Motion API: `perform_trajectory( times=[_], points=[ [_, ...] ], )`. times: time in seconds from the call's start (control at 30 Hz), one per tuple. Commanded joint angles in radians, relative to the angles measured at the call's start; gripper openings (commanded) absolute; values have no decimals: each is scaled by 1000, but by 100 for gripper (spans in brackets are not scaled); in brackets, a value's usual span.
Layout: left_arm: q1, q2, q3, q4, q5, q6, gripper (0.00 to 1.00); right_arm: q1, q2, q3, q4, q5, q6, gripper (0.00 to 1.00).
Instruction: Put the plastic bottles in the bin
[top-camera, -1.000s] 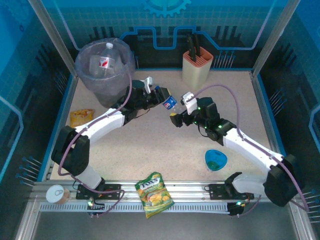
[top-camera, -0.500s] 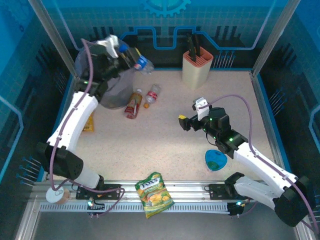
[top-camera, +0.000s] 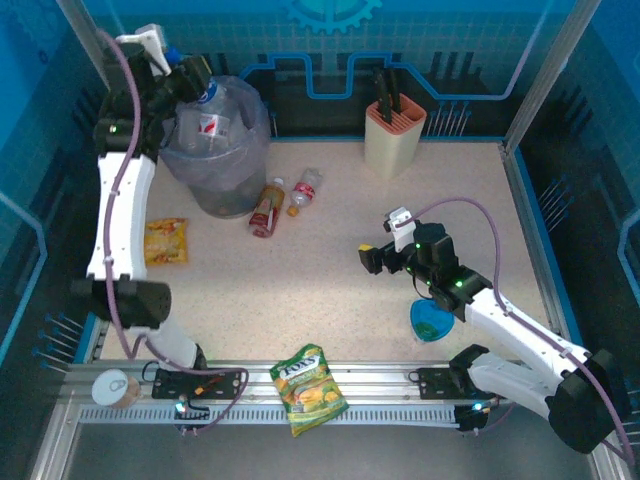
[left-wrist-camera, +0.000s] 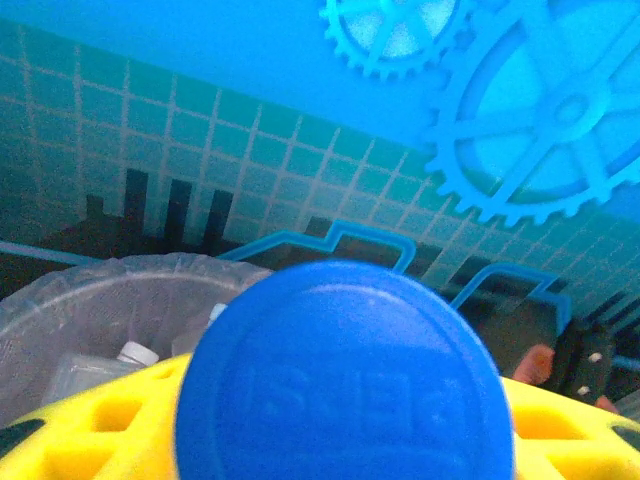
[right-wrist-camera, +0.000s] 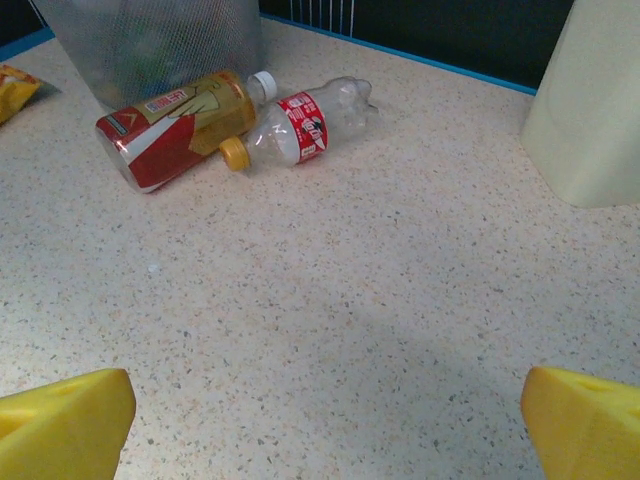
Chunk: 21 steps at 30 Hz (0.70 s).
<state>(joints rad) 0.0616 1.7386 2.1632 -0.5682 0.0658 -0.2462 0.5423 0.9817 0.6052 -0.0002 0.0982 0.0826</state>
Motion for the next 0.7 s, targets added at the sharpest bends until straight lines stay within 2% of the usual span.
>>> perform_trajectory(
  times=[0.0,0.07,0.13,0.3,0.47,0.57,0.67],
  points=[
    [1,182,258,-297,-8,137,49,4,-4,-14,-37,22,7,100],
    [-1,293,441,-429,9,164,49,11,-16,-26,-51,31,11,100],
    [-1,361,540,-501,22,178,49,15,-34,-38,-60,39,14,100],
    [-6,388,492,-524,99,199,45,16,-43,-45,-84,54,20,100],
    [-19,432,485,-583,142,221,45,24,-31,-28,-87,50,23,100],
    [-18,464,500,-613,135,223,53,31,-20,-17,-89,50,25,100],
    [-20,475,499,-605,136,224,70,39,-6,-12,-86,50,28,100]
  ],
)
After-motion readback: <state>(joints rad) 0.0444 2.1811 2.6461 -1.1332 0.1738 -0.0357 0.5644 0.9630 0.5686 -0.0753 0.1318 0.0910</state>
